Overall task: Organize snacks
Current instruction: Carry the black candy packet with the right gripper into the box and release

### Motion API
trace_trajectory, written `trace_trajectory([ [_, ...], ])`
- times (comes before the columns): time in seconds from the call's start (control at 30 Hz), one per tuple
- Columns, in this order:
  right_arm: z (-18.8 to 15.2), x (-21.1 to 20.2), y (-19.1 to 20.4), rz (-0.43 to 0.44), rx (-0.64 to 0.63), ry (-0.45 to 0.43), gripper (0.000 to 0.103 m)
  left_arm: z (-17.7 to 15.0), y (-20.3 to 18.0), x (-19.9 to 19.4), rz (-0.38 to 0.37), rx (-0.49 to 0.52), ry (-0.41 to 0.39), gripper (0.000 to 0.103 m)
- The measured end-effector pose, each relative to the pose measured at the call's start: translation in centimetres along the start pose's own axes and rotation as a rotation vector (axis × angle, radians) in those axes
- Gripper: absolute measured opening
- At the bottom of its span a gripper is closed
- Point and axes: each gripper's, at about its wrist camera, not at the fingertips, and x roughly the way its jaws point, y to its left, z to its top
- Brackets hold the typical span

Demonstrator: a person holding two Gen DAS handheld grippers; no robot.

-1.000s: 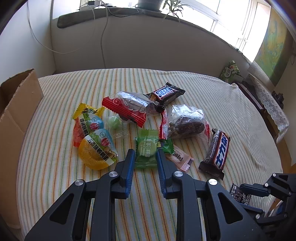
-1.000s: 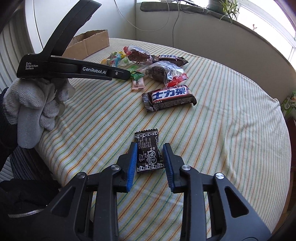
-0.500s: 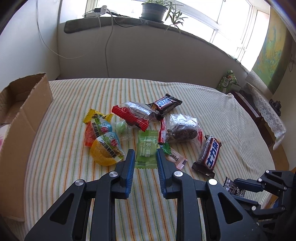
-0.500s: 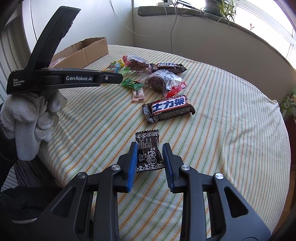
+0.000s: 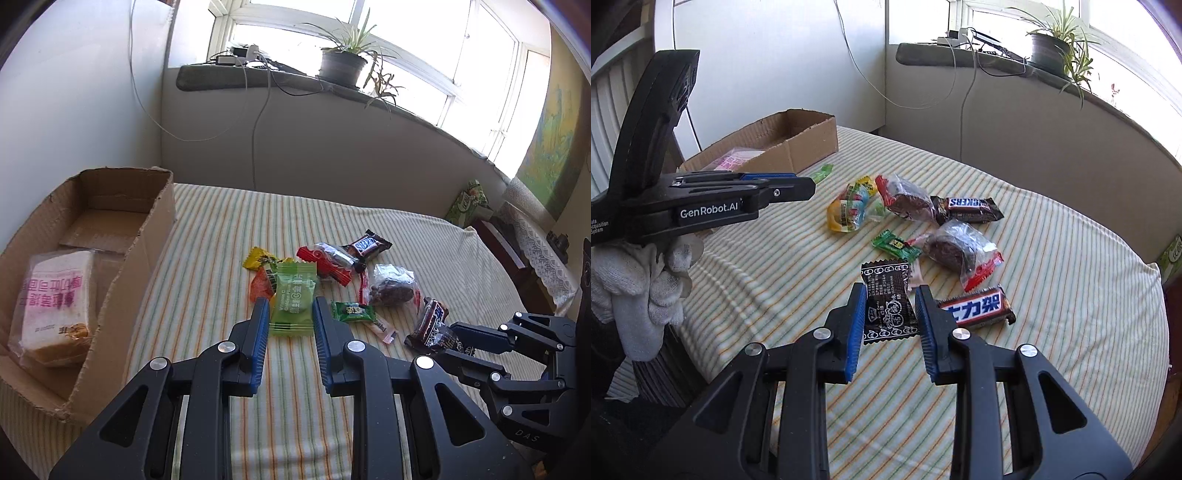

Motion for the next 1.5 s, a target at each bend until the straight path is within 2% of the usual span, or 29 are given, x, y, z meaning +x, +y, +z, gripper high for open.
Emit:
trace_trajectory([
  [0.57, 8.6, 4.3, 6.0, 0.113, -0.125, -0.064, 0.028, -0.1, 8.0, -5.7, 0.178, -0.108, -0.101, 0.022],
  [0.97, 12.8, 8.5, 10.6, 0.203, -0.165, -0.054, 0.028, -1.2, 13.2, -8.2, 0.303, -0.187, -0.128, 0.022],
  [1.17, 14.1, 10.3, 12.6, 0.235, -0.168, -0.045, 0.028, -1.4, 14.8, -8.4, 0.329, -0.212, -0.129, 0.022],
  [1.5, 14.8, 12.5, 14.7, 0.265, -0.183, -0.017, 0.029, -1.4, 15.2, -8.3, 0.337, -0.223, -0.125, 0.022],
])
